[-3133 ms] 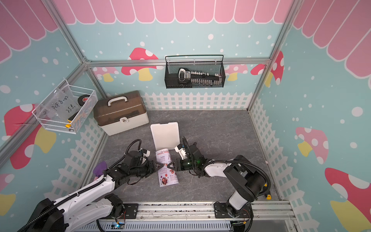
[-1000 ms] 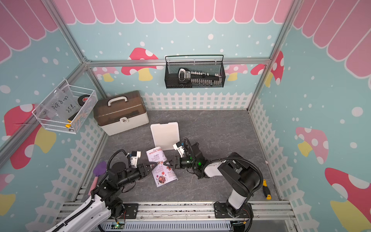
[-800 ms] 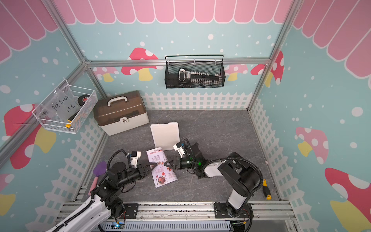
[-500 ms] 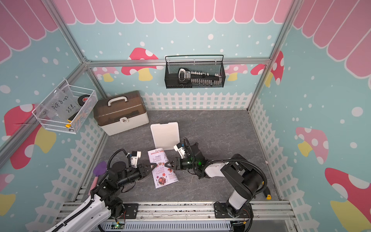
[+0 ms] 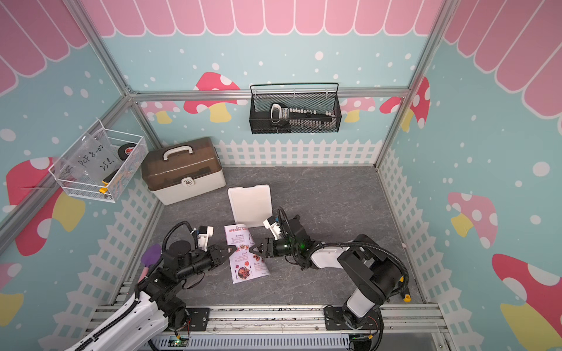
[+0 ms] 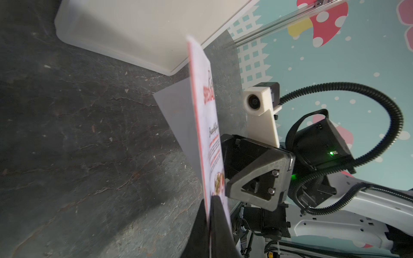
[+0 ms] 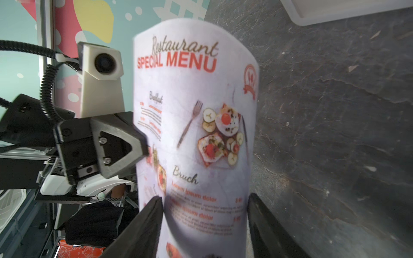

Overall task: Insert the menus into the narrow rack
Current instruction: Pick up the menu from the center of the board.

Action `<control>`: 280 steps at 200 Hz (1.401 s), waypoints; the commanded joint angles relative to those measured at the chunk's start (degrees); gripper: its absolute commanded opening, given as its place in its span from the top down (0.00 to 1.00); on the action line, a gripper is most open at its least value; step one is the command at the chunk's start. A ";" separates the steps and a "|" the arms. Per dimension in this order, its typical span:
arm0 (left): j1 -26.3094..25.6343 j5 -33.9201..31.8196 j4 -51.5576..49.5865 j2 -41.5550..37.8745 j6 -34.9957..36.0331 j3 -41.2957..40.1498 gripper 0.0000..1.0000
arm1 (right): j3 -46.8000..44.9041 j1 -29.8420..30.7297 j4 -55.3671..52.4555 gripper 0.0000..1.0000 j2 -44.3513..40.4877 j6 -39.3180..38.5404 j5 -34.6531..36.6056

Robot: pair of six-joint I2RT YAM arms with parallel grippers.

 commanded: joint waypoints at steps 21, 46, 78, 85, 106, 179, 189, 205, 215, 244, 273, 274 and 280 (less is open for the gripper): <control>0.42 2.33 -10.05 4.58 6.05 10.43 0.98 | 3.15 -0.42 -6.22 0.27 -3.61 -3.82 1.66; 0.42 5.00 -12.00 7.03 7.56 14.05 0.98 | 3.88 -1.87 -7.73 0.23 -5.31 -4.64 2.03; 0.42 6.96 -16.49 8.87 11.50 21.05 0.99 | 5.37 -3.52 -8.04 0.19 -6.75 -5.36 0.00; 0.42 7.38 -17.20 9.16 12.12 22.65 0.99 | 5.87 -3.79 -7.96 0.19 -6.93 -5.45 -0.90; 0.42 8.96 -18.55 10.23 13.63 27.19 0.98 | 6.81 -3.89 -7.01 0.16 -7.96 -5.68 -2.50; 0.42 11.47 -17.31 10.18 12.75 29.86 0.98 | 4.63 -4.15 8.46 0.09 -12.28 3.56 -5.86; 0.42 11.78 -16.44 9.83 12.31 29.46 0.98 | 4.30 -4.15 11.44 0.08 -11.78 5.21 -6.62; 0.42 12.21 -14.87 9.13 11.41 28.93 0.98 | 3.77 -4.15 17.03 0.09 -10.28 8.83 -7.32; 0.42 12.14 -14.85 8.82 11.30 28.83 0.98 | 3.64 -4.14 20.05 0.09 -9.36 10.79 -7.88; 0.51 12.54 -14.20 8.01 10.69 28.71 0.98 | 3.29 -4.07 22.44 0.10 -7.97 12.09 -8.02; 0.52 14.32 -10.43 7.50 8.22 27.87 0.97 | 3.68 -4.07 22.71 0.10 -7.45 12.02 -8.47; 0.51 14.35 -10.35 7.42 8.18 27.87 0.97 | 3.66 -4.07 22.76 0.10 -7.50 12.03 -8.47; 0.51 14.51 -9.82 7.31 7.86 27.79 0.97 | 3.69 -4.07 22.64 0.10 -7.64 11.86 -8.47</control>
